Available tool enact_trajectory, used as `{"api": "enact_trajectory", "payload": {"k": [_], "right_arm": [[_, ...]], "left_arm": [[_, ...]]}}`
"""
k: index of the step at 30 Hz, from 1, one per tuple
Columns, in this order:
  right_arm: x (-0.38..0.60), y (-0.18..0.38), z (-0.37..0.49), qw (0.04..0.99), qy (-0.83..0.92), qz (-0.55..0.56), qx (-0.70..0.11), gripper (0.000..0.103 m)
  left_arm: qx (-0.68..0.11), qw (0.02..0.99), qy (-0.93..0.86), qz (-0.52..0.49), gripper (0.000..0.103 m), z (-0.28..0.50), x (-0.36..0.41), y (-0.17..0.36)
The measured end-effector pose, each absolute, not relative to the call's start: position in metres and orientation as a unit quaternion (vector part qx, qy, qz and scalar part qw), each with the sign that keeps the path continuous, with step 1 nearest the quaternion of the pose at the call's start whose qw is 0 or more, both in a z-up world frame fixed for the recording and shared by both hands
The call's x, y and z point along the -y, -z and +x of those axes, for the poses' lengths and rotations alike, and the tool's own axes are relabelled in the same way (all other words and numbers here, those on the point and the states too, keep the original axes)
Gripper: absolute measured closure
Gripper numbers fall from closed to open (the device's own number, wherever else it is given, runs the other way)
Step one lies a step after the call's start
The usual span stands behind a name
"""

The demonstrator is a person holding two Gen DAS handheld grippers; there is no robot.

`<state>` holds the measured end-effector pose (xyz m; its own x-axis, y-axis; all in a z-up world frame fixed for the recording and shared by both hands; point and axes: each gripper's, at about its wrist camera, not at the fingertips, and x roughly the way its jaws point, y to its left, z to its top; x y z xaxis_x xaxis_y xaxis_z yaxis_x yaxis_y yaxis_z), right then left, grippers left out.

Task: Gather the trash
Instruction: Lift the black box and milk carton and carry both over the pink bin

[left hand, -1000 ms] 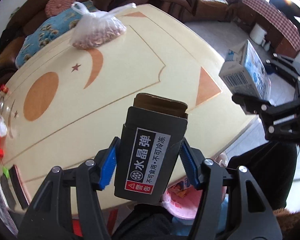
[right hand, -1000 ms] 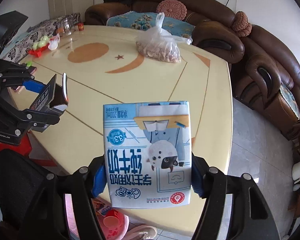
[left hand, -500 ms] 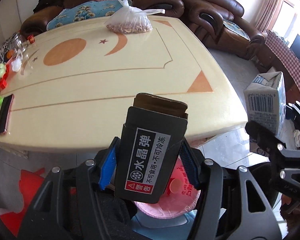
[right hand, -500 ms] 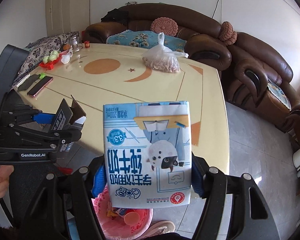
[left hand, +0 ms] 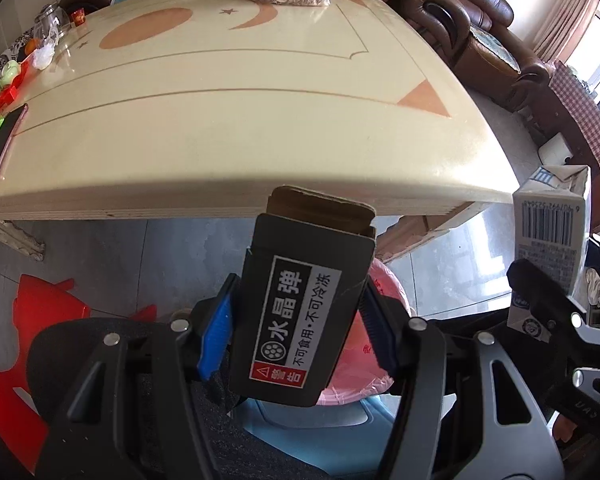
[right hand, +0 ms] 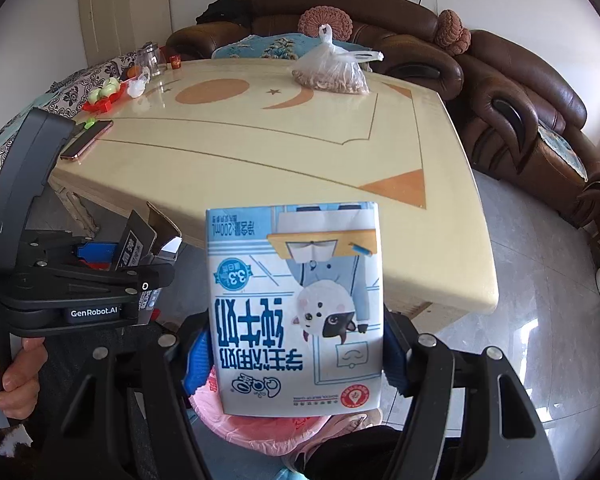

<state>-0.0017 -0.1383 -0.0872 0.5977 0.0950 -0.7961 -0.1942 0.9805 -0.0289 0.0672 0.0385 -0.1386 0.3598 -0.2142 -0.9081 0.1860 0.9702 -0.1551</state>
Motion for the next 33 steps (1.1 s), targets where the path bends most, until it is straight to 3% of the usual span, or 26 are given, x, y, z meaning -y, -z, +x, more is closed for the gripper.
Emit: {"api": "enact_trajectory", "payload": {"k": [33], "right_arm": [[0.161, 0.261, 0.014, 0.815, -0.04, 0.025, -0.578, 0.038]], "left_arm": [[-0.66, 0.734, 0.148, 0.059, 0.045, 0.062, 0.006, 0.282]]}}
